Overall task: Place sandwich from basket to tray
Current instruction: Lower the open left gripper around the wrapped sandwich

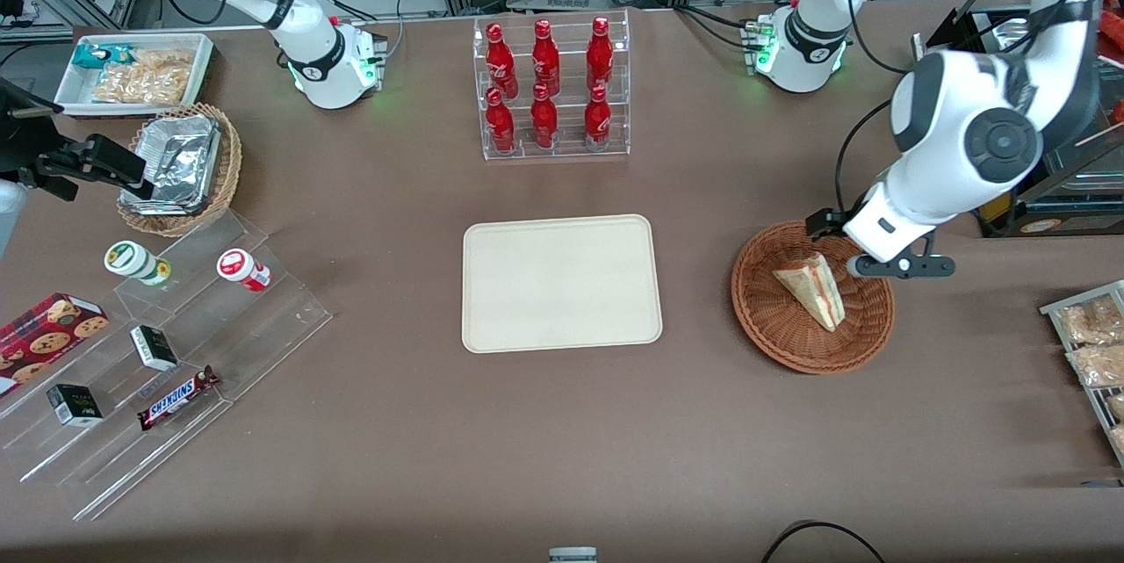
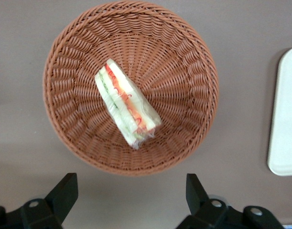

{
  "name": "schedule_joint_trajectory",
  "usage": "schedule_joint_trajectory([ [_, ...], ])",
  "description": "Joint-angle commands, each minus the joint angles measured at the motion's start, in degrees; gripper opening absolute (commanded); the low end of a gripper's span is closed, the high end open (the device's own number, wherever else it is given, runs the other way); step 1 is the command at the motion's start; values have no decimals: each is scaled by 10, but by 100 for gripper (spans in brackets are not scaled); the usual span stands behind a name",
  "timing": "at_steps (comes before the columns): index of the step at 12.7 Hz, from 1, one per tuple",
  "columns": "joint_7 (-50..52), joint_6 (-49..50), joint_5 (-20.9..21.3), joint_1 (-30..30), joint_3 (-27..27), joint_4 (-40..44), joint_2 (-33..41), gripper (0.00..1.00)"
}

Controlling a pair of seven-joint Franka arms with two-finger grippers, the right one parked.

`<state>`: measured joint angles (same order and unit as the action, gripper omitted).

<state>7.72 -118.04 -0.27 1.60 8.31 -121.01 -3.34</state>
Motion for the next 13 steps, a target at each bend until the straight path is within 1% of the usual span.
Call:
schedule_joint_trajectory([
  [1, 1, -73, -2, -9, 4, -57, 16, 100],
  [2, 18, -94, -2, -9, 3, -67, 11, 100],
  [5, 111, -119, -2, -9, 3, -68, -4, 100],
  [9, 315, -151, -2, -8, 3, -68, -30, 100],
  [12, 434, -183, -2, -8, 3, -67, -53, 100],
  [13, 452, -190, -2, -8, 3, -67, -60, 100],
])
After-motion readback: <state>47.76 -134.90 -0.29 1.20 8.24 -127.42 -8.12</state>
